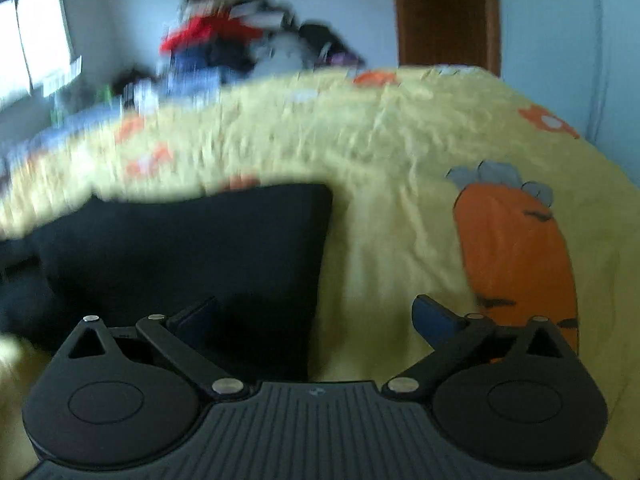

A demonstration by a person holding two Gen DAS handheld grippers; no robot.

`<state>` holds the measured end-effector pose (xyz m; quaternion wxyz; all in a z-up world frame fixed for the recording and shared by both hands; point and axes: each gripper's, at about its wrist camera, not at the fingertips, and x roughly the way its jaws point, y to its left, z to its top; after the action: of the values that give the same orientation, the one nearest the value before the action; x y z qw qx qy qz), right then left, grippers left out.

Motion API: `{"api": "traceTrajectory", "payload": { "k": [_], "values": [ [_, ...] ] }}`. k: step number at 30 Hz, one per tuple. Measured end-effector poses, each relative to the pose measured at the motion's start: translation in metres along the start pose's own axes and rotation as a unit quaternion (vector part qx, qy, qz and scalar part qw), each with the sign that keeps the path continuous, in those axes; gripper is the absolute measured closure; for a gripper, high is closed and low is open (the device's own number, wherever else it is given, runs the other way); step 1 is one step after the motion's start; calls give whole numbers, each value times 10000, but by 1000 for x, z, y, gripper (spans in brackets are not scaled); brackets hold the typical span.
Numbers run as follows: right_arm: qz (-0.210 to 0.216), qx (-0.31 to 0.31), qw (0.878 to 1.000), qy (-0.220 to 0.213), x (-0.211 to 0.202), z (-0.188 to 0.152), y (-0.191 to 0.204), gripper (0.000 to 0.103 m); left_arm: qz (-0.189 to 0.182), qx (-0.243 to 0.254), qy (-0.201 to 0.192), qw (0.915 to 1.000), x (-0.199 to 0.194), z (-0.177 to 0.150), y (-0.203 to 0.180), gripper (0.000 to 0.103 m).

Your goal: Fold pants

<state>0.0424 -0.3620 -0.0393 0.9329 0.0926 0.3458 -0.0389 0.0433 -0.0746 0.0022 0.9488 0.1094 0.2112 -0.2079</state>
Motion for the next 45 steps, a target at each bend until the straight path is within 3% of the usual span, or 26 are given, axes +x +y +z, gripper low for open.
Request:
{"api": "traceTrajectory", "payload": {
  "k": [3,6,10,12,14,15,16,17,18,19,22,24,27,29,30,31,36,38,42,45],
  "values": [
    [168,86,9998,-42,-9,-4,-11,0,184,314,130,9993,12,-1,-11,6],
    [443,483,9973,-335,-27,-6,-29,0,77,229,93,9997,13,-3,-12,6],
    [1796,1443,9716,-540,-28,-6,-56,1,61,153,149,9998,18,-3,-13,6],
    [1974,1522,9675,-423,-19,-3,-57,1,58,122,191,9997,20,-4,-14,6],
    [1923,1444,9705,-175,-6,-1,-52,18,40,96,220,9997,20,-5,-14,6],
    [2040,1487,9676,-81,-2,-1,-50,40,37,103,222,9997,19,-6,-14,6],
    [2127,1497,9656,-19,-1,-1,-48,47,49,120,216,9997,19,-6,-14,6],
    [2071,1332,9692,-2,-3,-1,-44,47,75,135,205,9997,19,-6,-13,6],
    [1956,1103,9745,28,-6,-1,-39,57,97,140,202,9997,19,-6,-13,6],
    [1785,938,9794,65,-10,-2,-36,73,106,134,205,9996,19,-6,-12,6],
    [1276,400,9909,161,-21,-2,-35,78,98,95,198,9997,19,-6,-9,6],
    [1022,-102,9945,217,-28,-1,-25,78,123,86,203,9997,20,-6,-8,6],
    [786,-90,9968,-85,-35,10,-19,77,105,84,179,9997,21,-2,-9,6],
    [690,-99,9971,-297,-29,24,-10,57,75,68,157,9998,24,3,-10,6],
    [676,-163,9970,-351,-23,31,-4,26,46,66,139,9999,26,6,-11,6],
    [678,-296,9964,-405,-15,37,7,3,29,75,130,9999,29,8,-12,6],
    [789,-608,9948,-211,30,47,42,0,363,-70,306,9988,42,7,-3,6],
    [634,-672,9957,14,47,40,47,0,500,-266,439,9974,48,1,7,6],
    [401,-774,9956,-343,41,25,54,0,516,-650,888,9926,67,-12,29,2],
    [379,-744,9954,-479,36,16,53,0,485,-721,832,9927,68,-16,33,0]
  ]
}}
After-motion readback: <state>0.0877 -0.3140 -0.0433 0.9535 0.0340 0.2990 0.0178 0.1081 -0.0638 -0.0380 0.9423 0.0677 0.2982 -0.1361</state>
